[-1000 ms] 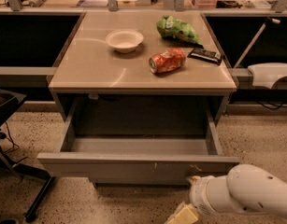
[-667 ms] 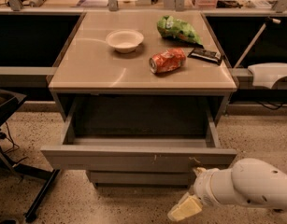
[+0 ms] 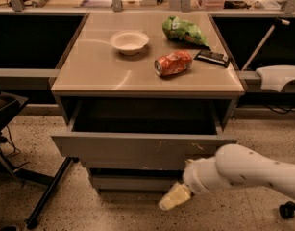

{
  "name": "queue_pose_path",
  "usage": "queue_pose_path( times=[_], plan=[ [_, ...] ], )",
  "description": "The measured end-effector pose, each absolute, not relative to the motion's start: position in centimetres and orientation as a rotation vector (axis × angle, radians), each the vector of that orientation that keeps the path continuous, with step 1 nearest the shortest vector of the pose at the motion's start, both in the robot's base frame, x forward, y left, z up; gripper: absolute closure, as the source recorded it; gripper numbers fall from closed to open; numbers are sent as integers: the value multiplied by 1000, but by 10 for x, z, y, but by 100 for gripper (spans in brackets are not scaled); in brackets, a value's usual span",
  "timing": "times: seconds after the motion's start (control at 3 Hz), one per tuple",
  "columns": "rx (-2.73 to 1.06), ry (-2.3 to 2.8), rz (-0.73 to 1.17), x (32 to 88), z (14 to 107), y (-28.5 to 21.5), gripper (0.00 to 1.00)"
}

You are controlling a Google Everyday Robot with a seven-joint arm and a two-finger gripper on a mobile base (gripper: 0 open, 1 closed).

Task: Close top drawer

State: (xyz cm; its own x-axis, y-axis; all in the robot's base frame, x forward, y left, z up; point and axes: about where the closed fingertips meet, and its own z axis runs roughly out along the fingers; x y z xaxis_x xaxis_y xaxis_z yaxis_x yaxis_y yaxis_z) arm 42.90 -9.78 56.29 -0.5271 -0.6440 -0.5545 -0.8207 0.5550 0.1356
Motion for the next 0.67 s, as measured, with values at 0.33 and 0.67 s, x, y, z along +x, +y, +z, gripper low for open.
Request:
queue_pose_path(
  times=[0.33,0.67],
  plan=[
    [-1243,2315,581,456,560,-59,0],
    [-1284,2292,572,484,567,-34,0]
  ],
)
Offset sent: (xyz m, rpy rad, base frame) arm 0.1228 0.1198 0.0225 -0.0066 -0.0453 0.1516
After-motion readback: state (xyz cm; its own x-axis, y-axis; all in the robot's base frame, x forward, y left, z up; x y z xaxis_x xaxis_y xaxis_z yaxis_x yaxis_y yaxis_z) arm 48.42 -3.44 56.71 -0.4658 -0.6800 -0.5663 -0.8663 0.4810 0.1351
